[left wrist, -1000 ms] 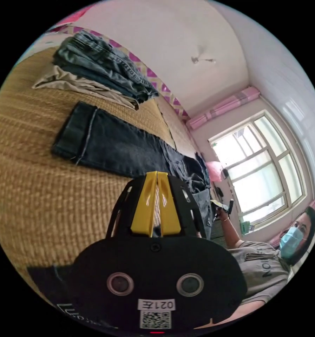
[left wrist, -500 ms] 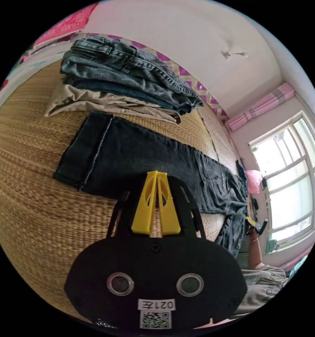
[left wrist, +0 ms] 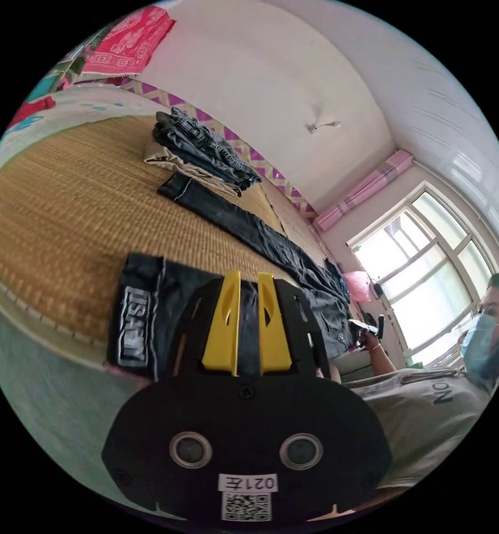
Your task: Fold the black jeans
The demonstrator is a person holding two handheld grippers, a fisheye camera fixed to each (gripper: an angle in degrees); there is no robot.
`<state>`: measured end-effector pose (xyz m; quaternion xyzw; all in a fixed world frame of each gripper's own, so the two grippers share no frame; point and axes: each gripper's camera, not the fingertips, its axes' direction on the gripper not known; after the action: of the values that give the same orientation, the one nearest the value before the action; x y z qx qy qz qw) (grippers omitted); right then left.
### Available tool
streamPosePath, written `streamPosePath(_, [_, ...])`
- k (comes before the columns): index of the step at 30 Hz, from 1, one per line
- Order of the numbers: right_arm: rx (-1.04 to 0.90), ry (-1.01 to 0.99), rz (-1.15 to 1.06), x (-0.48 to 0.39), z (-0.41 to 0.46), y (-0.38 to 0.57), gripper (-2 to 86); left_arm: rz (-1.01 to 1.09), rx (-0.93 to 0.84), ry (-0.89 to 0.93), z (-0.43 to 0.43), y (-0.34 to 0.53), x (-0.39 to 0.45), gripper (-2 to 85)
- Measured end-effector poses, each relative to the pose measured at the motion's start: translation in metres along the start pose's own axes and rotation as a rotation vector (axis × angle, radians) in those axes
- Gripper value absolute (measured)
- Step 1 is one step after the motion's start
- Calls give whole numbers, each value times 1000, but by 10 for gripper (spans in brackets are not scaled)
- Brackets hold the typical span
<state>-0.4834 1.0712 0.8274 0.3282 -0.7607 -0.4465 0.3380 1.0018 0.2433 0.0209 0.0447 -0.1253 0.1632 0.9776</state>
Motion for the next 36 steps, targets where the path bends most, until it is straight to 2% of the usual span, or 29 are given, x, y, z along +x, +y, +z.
streamPosePath(5, [2,-101,41,20,15,12,-3,-74,52,-127,-42,73,10,11])
streamPosePath(7, [-9,-141,90,28,19,18,0,-196,92,-177,-52,101,8,67])
streamPosePath(9, [42,-235,236,43,12,31,6,-279,116,-150,-55,122,3,89])
streamPosePath(11, [262,-359,410,54,-12,70,41,-349,121,-109,-54,139,-2,101])
streamPosePath(16, [333,-442,571,45,-12,137,88,-518,181,-8,-50,179,-33,98])
streamPosePath(23, [369,-508,788,49,14,219,86,-545,208,72,-40,178,-46,86])
streamPosePath(29, [285,-574,857,33,62,250,79,-585,226,76,-41,178,-52,79])
streamPosePath(36, [324,-685,985,27,93,275,82,-609,235,96,-43,176,-61,65])
